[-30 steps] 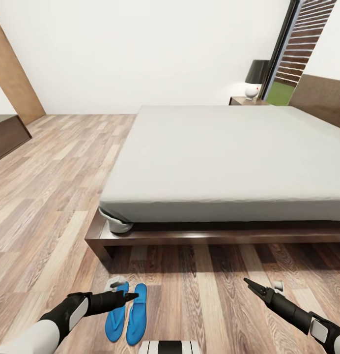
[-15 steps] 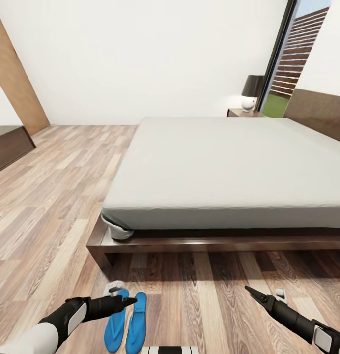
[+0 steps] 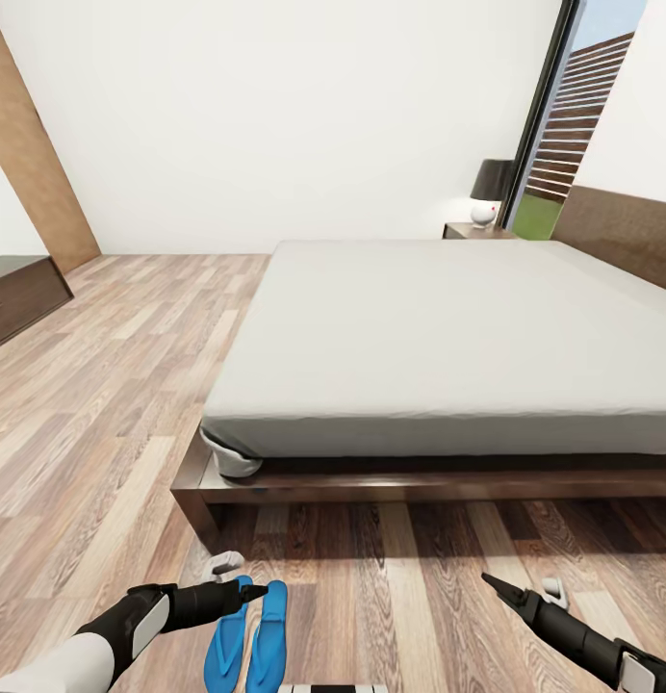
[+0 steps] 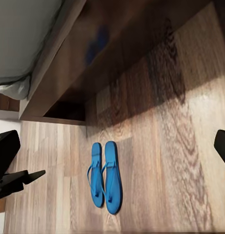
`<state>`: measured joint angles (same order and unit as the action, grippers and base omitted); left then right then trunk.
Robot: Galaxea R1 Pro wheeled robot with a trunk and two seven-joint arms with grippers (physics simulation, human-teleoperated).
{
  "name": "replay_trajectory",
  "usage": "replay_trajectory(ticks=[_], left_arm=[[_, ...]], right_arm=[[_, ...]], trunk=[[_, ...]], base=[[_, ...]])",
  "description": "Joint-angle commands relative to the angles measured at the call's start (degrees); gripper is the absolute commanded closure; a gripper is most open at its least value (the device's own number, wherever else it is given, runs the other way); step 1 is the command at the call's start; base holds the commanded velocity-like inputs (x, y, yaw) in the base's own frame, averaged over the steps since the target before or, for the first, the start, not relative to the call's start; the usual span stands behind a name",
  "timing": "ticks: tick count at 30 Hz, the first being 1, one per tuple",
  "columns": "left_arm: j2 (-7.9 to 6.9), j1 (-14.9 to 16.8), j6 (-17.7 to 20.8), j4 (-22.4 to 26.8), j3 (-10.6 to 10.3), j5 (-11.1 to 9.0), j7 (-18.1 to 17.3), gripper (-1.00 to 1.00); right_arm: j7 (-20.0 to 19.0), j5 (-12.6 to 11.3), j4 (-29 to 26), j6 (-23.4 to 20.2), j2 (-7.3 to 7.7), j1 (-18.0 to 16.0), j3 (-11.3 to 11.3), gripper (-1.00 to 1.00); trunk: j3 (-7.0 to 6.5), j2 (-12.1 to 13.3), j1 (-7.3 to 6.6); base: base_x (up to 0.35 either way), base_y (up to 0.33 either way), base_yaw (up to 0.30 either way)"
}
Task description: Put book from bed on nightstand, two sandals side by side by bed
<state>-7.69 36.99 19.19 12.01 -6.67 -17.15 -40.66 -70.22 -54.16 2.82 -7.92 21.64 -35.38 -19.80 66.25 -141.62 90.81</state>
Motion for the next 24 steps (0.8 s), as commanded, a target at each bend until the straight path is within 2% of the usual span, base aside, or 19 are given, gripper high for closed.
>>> replay_trajectory(ticks=[1,24], left_arm=[[-0.05,0.0,0.4,0.0,-0.4,-0.6,0.0,-1.00],[0.06,0.0,0.3,-0.1,-0.4,-0.6,0.4,-1.00]], right_arm=[[-0.3,-0.6,0.2,-0.6,-0.02,0.0,-0.4,-1.00],[-0.1,-0.6,0.2,-0.5,-0.19,1.0,-0.6,-1.00]], trunk=[[0.05,0.0,-0.01],[0.05,0.0,-0.01]], base=[[0.000,0.000,0.000],[0.000,0.000,0.000]])
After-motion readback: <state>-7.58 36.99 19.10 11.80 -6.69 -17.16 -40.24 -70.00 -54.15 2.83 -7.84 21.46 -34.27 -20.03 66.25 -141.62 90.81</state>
